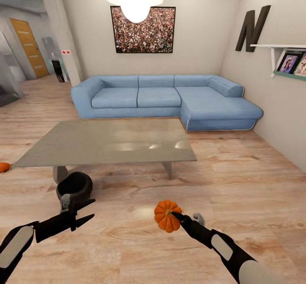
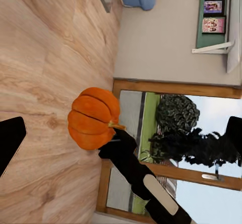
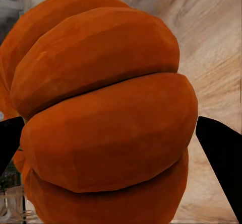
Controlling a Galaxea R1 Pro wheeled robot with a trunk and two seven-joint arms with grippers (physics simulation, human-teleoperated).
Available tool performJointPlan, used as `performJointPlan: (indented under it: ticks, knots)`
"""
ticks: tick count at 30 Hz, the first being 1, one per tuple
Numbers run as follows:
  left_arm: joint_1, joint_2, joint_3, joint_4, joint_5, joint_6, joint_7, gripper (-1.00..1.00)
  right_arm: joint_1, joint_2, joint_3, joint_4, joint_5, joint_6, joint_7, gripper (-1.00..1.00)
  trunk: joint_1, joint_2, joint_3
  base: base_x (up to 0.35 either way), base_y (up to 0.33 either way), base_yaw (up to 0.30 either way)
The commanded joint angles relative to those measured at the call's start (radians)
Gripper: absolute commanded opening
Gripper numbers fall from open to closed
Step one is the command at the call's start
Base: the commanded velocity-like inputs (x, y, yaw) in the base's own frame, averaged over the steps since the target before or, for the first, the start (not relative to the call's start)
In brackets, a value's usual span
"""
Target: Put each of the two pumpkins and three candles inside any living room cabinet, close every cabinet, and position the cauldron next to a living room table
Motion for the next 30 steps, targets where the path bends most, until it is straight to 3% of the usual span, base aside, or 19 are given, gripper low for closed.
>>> performJointPlan:
  ticks: [1,5,9,14,17,18,21,24,26,28,30]
  knots:
    - [-0.001,0.001,0.001,0.001,-0.002,0.004,-0.004,1.00,-0.001,-0.001,0.002,-0.002,-0.008,0.008,-0.011,-1.00,0.000,0.000,-0.001,0.000,0.167,0.276]
    - [-0.001,0.008,0.007,0.004,-0.003,0.004,-0.004,1.00,-0.001,-0.002,0.002,-0.002,0.021,0.015,-0.077,-1.00,0.000,0.000,-0.002,0.000,0.060,0.276]
    - [-0.001,0.012,0.010,0.030,-0.007,0.004,-0.003,1.00,-0.001,-0.003,0.003,-0.002,0.025,0.023,-0.098,-1.00,0.000,0.000,-0.004,0.000,0.008,0.276]
    - [-0.001,0.011,0.006,0.050,-0.026,-0.002,0.006,1.00,0.001,-0.006,0.004,0.010,0.026,0.101,-0.124,-1.00,0.000,0.000,-0.005,0.000,0.001,0.276]
    - [-0.001,0.004,-0.002,0.053,-0.083,-0.006,0.011,1.00,0.005,-0.013,0.004,0.014,0.054,0.121,-0.161,-1.00,0.000,0.000,-0.006,0.000,0.000,0.276]
    - [-0.001,0.000,-0.002,0.053,-0.128,-0.008,0.013,1.00,0.007,-0.014,0.004,0.015,0.085,0.124,-0.191,-1.00,0.000,0.000,-0.007,0.000,0.000,0.276]
    - [-0.001,-0.005,0.005,0.054,-0.219,-0.012,0.032,1.00,0.008,-0.016,0.004,0.017,0.145,0.119,-0.278,-1.00,0.000,0.000,-0.008,0.000,0.000,0.276]
    - [-0.001,-0.006,0.010,0.054,-0.268,-0.034,0.095,1.00,0.013,-0.016,0.004,0.017,0.171,0.100,-0.406,-1.00,0.000,0.000,-0.009,0.000,0.000,0.276]
    - [-0.001,-0.007,0.009,0.055,-0.280,-0.076,0.179,1.00,0.028,-0.014,0.005,0.017,0.180,0.031,-0.507,-1.00,0.000,0.000,-0.010,0.000,0.000,0.276]
    - [-0.001,-0.010,0.004,0.078,-0.284,-0.125,0.263,1.00,0.056,-0.012,0.006,0.017,0.183,-0.043,-0.561,-1.00,0.000,0.000,-0.010,0.000,0.000,0.276]
    - [-0.001,-0.030,0.000,0.137,-0.290,-0.195,0.369,1.00,0.086,-0.010,0.007,0.018,0.184,-0.104,-0.592,-1.00,0.000,0.000,-0.011,0.000,0.000,0.276]
